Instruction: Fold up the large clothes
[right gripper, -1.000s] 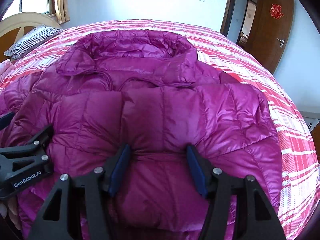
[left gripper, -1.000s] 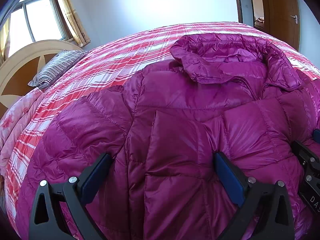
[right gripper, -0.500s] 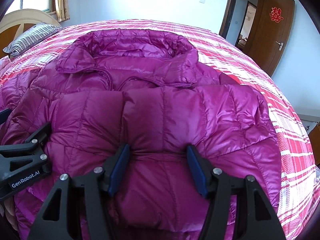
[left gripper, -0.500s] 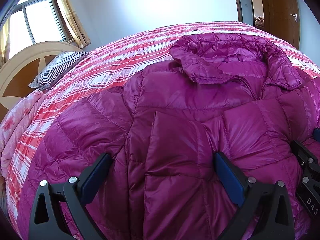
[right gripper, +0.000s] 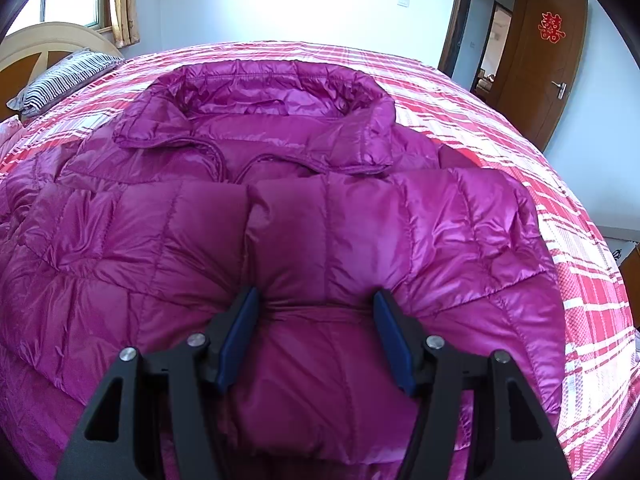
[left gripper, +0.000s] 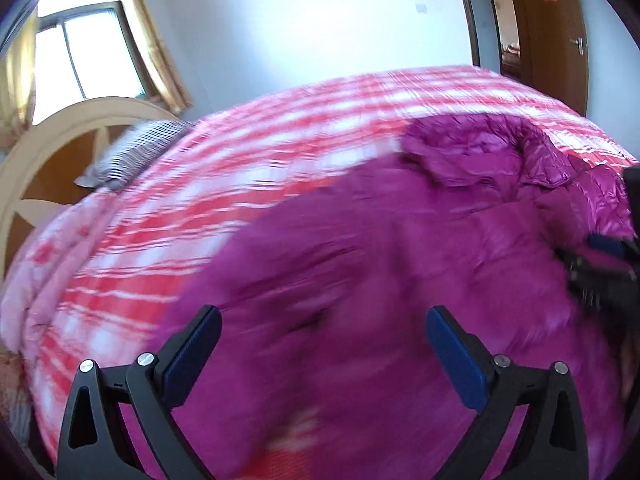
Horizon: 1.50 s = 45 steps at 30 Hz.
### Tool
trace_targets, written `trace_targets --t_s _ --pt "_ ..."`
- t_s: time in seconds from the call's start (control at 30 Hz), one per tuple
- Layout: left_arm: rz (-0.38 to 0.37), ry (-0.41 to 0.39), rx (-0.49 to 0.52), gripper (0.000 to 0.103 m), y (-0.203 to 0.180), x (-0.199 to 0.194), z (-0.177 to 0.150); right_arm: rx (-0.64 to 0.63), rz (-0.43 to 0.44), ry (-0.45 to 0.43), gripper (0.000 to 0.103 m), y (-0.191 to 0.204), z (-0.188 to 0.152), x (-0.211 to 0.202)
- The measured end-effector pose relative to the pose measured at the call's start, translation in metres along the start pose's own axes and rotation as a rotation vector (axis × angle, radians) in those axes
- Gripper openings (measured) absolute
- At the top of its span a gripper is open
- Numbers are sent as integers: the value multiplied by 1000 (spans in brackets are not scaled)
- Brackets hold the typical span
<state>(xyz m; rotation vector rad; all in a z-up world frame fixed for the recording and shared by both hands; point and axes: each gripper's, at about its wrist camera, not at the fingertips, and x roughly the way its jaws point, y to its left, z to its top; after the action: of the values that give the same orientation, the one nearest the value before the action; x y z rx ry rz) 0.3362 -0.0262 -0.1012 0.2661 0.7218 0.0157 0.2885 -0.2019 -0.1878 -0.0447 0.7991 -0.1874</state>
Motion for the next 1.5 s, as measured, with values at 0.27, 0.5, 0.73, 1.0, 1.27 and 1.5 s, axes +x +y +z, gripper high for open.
trace_targets --t_s 0.27,0.5,0.73,1.0,1.27,1.5 --pt "261 64 -206 102 161 -29 -99 3 3 -3 64 0 0 -1" --pt "129 113 -421 102 191 -27 -152 -3 -3 -6 64 1 -2 -2" --pt "107 117 -425 41 174 -11 -153 -8 -9 -7 64 2 -1 -2" --pt "68 -39 -400 11 182 -57 -125 -11 -11 -10 64 2 -1 -3" --pt "-11 -233 -318 8 166 -119 -50 -8 -5 -9 65 1 -2 -3" --pt "-98 -378 -189 8 124 -160 29 131 178 -31 72 -34 8 -39"
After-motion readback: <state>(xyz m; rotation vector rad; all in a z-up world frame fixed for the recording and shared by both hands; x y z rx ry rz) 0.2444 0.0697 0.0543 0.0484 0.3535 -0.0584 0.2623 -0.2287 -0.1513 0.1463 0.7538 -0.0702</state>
